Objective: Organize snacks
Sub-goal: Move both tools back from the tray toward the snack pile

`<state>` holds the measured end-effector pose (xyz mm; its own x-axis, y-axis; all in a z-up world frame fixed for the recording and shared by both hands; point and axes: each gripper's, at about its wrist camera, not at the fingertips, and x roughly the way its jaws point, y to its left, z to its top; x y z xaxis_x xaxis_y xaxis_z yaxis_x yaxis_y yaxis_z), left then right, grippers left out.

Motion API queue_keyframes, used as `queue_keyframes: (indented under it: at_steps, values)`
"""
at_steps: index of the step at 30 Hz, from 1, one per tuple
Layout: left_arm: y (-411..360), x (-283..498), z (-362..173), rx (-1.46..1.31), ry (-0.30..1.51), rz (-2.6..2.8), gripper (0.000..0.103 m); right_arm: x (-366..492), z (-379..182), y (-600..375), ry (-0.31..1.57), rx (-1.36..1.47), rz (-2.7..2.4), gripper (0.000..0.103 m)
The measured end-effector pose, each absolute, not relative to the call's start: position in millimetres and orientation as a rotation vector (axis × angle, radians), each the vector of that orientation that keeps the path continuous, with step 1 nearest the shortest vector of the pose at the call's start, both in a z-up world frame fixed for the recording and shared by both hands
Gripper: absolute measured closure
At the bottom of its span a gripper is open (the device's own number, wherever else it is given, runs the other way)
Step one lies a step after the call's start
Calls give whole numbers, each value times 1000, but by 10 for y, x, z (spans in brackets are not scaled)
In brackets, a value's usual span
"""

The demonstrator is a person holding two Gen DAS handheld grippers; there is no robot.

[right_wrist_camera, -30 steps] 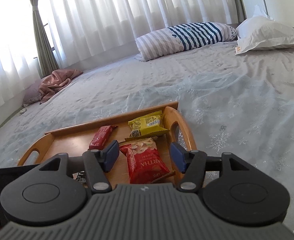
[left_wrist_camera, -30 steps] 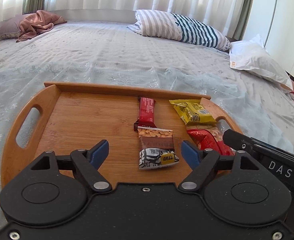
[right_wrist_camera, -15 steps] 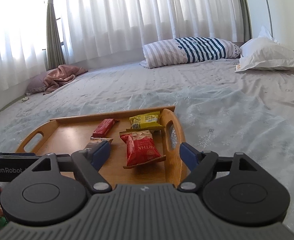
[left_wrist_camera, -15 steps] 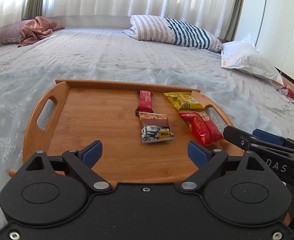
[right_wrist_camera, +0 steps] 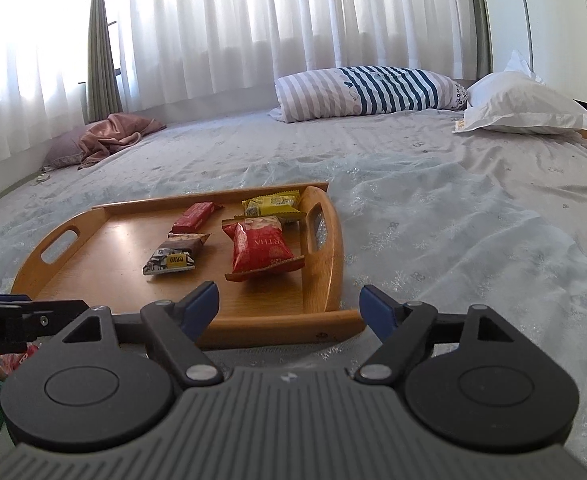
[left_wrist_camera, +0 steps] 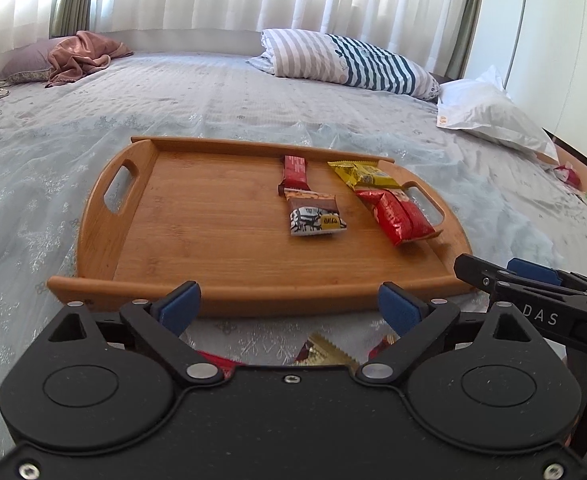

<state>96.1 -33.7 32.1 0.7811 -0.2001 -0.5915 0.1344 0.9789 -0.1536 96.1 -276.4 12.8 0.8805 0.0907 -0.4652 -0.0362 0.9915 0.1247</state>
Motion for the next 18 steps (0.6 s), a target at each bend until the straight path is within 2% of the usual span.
queue_keyframes:
  at_steps: [11, 14, 16, 18]
  values:
    - [-358, 640, 260, -77, 665, -209, 8, 737, -6, -2862, 508, 105, 27, 15]
    - [-388, 556, 272, -57, 658, -218, 18, 686, -29, -2868, 515, 100, 21, 15]
    - [-407, 508, 281, -41, 654, -228, 29, 658, -41, -2873, 521, 98, 23, 15]
    - [-425, 467, 295, -33, 655, -243, 37, 629, -54, -2871, 526, 89, 25, 15]
